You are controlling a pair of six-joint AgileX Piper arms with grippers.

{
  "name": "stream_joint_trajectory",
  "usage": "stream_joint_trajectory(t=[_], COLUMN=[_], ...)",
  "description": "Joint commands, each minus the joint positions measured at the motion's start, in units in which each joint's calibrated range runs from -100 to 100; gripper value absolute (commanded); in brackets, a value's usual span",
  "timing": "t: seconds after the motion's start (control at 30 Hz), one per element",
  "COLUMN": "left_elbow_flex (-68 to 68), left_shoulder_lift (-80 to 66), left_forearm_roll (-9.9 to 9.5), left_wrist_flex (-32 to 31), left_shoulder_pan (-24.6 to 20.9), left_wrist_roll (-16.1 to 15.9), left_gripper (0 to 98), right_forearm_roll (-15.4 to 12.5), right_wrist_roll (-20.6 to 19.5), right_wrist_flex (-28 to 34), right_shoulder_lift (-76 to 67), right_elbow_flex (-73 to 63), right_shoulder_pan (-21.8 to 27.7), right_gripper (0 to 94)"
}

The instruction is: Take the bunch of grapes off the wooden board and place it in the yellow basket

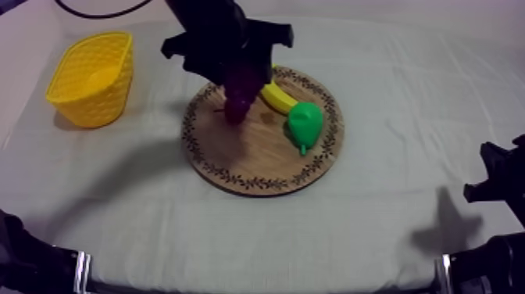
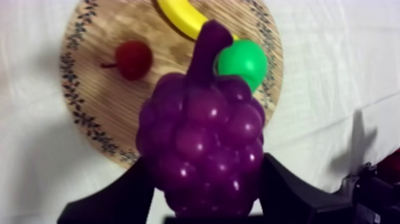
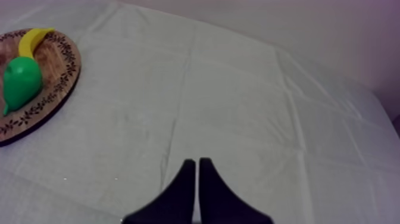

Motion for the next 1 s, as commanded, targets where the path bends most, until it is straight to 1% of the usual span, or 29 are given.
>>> stream_joint_trajectory(t=[0.0,0.3,0.7,0.97], left_elbow_flex=[1.1,5.5,9.7,8.2], left_shoulder_lift=[-1.2,-6.5,-10.5,-10.2], left_forearm_roll=[-0.14,-1.08,-2.21,-2.88], left_wrist_flex=[0.0,0.8,1.4,2.3], left_shoulder_pan=[-1.1,-8.4,-20.8,-28.4], left_wrist_roll=[-0.4,-3.2,-8.2,-11.4], left_gripper=[46.0,46.0,46.3,46.3], right_forearm_roll=[0.0,0.0,0.0,0.0], right_wrist_roll=[0.0,0.0,0.0,0.0], right_wrist_flex=[0.0,0.0,0.0,0.0], right_shoulder_lift=[0.0,0.0,0.0,0.0], right_elbow_flex=[0.0,0.0,0.0,0.0], right_shoulder_pan=[0.0,0.0,0.0,0.0], right_gripper=[0.3,0.3,0.3,0.3])
